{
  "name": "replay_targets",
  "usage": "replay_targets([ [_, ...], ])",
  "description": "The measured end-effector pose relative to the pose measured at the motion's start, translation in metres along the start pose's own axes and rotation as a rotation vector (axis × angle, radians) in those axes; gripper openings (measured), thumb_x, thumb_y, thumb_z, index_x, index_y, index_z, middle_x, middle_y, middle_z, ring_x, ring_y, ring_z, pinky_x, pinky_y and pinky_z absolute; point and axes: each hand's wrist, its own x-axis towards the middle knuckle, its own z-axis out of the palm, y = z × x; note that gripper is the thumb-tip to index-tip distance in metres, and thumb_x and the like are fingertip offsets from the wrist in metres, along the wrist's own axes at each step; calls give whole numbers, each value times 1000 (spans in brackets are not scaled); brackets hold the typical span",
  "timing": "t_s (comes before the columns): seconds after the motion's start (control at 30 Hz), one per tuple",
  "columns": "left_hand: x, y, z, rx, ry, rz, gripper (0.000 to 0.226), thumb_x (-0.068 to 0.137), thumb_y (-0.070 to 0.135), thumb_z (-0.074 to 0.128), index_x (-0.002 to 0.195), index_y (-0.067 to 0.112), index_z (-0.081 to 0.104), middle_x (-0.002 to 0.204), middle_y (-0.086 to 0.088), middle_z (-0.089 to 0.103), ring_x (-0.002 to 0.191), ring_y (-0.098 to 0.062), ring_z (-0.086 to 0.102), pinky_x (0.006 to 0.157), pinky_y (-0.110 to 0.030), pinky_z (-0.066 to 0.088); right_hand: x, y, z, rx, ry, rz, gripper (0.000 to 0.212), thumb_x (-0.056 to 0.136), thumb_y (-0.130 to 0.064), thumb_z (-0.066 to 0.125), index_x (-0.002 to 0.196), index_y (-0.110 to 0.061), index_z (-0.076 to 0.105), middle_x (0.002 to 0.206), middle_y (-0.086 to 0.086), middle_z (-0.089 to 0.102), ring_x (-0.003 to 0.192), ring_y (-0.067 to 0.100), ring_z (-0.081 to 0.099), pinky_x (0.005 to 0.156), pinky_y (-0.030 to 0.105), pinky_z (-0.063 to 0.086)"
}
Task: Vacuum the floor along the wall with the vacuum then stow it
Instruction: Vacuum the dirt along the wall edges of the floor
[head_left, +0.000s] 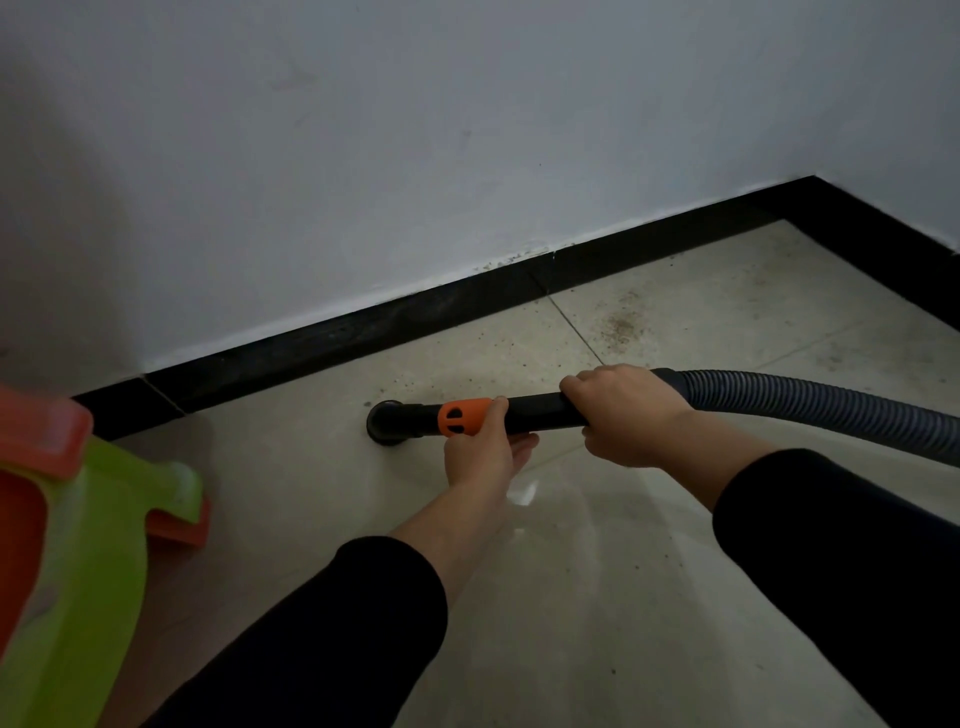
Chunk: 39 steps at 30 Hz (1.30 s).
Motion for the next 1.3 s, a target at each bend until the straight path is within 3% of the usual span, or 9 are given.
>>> replay_targets([
  [0.33, 6, 5, -16, 16, 5, 21, 32, 93, 27, 62, 114, 4, 58, 91, -14, 72, 77, -21, 73, 71, -27, 59, 7, -14, 1, 19, 17, -36, 22, 90, -19, 53, 111, -17, 50, 89, -3, 47, 81, 16, 47, 71, 27, 37],
  [0.57, 13, 12, -28, 64, 50, 49, 34, 93, 28, 61, 114, 2, 59, 92, -16, 72, 78, -23, 72, 71, -30, 59, 11, -28, 2, 42, 36, -55, 24, 91, -21, 54, 114, -15, 50, 101, 2, 58, 83, 17, 49, 74, 28, 42],
  [0.77, 18, 18, -35, 71, 76, 60, 33, 91, 29, 61, 112, 4, 59, 92, -16, 71, 77, -23, 71, 67, -29, 59, 16, -39, 0, 53, 60, -70, 23, 91, -19, 53, 113, -14, 51, 90, -1, 48, 79, 17, 47, 69, 27, 35],
  [1.07, 15, 16, -25, 88, 52, 57, 34, 92, 30, 61, 112, 3, 59, 90, -16, 71, 78, -24, 71, 71, -31, 59, 10, -30, -2, 58, 48, -33, 21, 90, -20, 53, 110, -15, 51, 91, 0, 52, 80, 18, 52, 71, 28, 43],
  [1.3, 9, 8, -10, 121, 3, 46, 33, 91, 31, 61, 109, 3, 60, 87, -16, 72, 75, -23, 71, 64, -28, 58, -3, -14, 0, 34, 33, -8, 19, 89, -19, 52, 108, -15, 51, 90, 0, 51, 79, 19, 51, 67, 28, 39],
])
